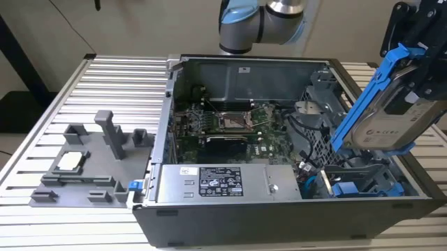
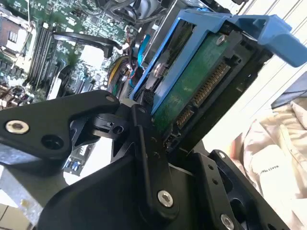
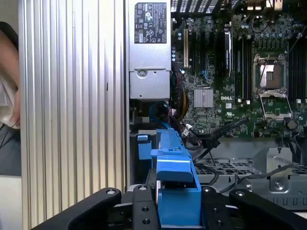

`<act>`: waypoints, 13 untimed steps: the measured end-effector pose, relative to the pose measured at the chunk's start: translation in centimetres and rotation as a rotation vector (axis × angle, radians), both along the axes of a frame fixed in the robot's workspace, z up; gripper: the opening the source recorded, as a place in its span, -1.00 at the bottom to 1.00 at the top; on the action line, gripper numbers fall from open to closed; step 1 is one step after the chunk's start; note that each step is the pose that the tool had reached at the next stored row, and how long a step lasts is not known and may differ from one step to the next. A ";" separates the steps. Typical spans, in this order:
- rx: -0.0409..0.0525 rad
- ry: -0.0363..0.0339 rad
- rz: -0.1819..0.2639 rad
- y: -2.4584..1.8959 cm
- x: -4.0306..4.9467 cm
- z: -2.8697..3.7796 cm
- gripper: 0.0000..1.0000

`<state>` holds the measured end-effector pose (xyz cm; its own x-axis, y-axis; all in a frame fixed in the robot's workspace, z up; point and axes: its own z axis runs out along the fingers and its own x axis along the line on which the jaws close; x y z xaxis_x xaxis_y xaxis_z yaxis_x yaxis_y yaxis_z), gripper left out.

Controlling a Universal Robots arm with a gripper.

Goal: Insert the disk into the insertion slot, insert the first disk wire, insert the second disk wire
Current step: 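Insert the disk into the insertion slot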

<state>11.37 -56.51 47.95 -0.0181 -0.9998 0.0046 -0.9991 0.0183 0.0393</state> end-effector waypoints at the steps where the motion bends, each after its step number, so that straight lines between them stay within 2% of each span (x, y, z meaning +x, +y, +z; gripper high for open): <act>1: 0.0001 0.0000 0.000 0.00 0.00 -0.02 -0.35; 7: -0.0001 0.0000 0.000 0.00 0.02 -0.24 -0.35; 13: 0.0000 0.0000 0.000 -0.01 0.21 -1.20 -0.35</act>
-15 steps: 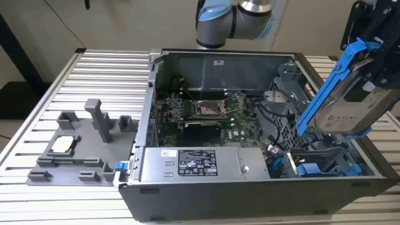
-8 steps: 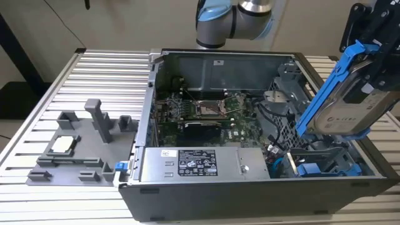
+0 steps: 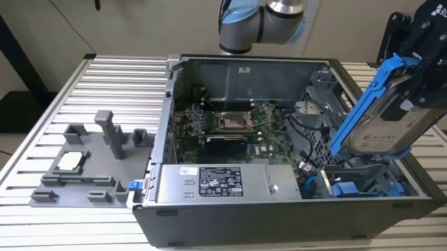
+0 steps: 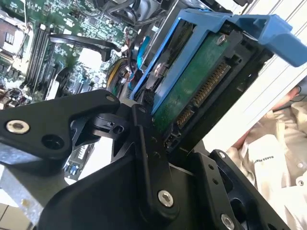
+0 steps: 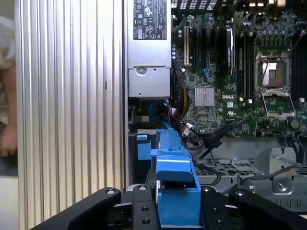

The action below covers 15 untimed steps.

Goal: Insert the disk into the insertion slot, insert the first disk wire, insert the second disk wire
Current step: 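Insert the disk into the insertion slot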

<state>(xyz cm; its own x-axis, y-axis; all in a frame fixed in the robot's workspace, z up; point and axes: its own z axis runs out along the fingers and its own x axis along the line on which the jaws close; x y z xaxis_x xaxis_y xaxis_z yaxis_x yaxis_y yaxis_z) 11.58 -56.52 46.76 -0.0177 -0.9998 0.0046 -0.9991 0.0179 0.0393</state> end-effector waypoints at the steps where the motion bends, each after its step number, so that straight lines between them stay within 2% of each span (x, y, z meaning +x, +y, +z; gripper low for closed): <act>1: 0.0000 0.0000 0.001 0.00 0.03 -0.15 -0.35; 4: 0.0001 -0.0002 0.004 -0.01 0.14 -0.74 -0.35; 15: 0.0000 -0.0003 0.012 -0.24 0.67 -1.72 -0.35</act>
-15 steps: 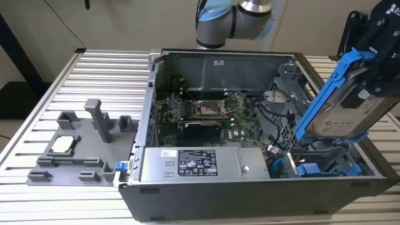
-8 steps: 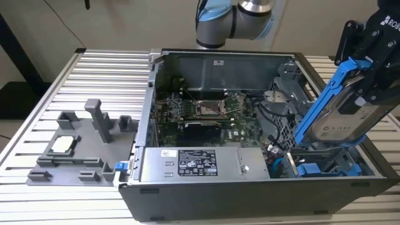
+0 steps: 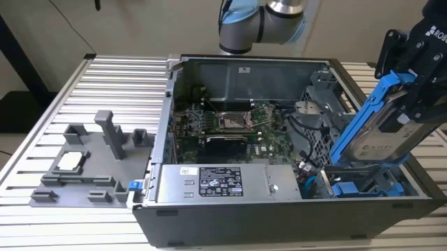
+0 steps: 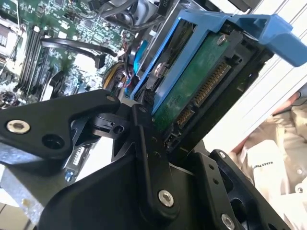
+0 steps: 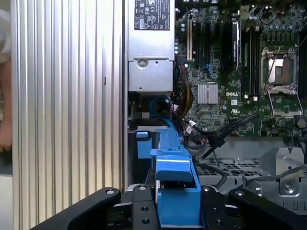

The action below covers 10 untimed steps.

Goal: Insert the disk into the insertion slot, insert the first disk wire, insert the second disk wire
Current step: 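Insert the disk into the insertion slot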

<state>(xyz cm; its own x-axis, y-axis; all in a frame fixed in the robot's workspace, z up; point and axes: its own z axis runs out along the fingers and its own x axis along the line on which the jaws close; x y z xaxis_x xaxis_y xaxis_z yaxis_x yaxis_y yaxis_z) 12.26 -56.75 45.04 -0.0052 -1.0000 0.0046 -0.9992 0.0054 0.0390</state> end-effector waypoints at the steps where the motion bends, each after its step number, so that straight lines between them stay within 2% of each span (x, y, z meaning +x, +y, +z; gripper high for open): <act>1: 0.0000 0.0000 0.001 -0.03 0.06 -0.09 -0.35; 7: 0.0000 0.0000 0.004 -0.20 0.35 -0.67 -0.35; 10: 0.0001 0.0000 0.005 -0.25 0.43 -1.16 -0.35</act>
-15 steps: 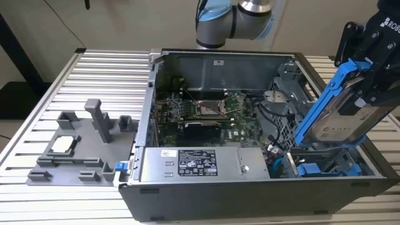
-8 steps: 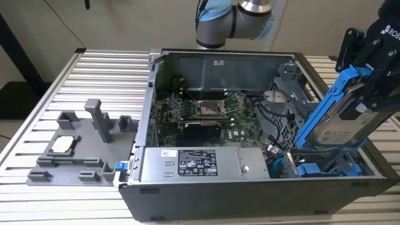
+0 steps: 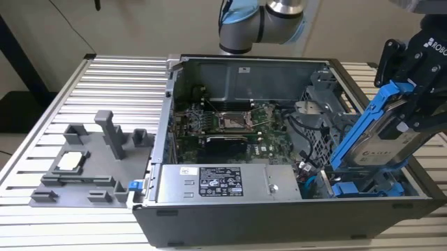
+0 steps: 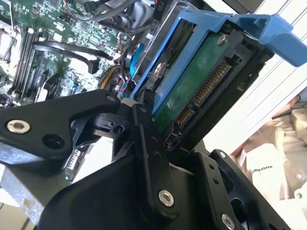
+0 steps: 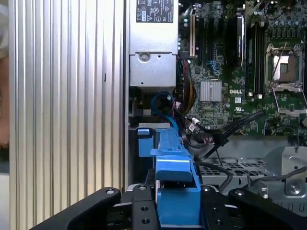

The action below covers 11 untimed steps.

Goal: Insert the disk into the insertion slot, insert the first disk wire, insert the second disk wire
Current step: 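Insert the disk into the insertion slot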

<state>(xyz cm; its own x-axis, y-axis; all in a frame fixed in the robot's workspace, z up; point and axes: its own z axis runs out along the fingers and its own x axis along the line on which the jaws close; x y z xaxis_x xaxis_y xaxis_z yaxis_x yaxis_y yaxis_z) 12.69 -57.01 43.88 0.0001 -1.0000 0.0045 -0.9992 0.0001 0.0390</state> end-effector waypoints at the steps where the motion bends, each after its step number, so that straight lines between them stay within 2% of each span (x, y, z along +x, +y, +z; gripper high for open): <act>1: 0.0000 0.0000 0.000 -0.02 0.02 -0.14 -0.35; 11: 0.0005 0.0000 0.000 -0.15 0.22 -1.55 -0.35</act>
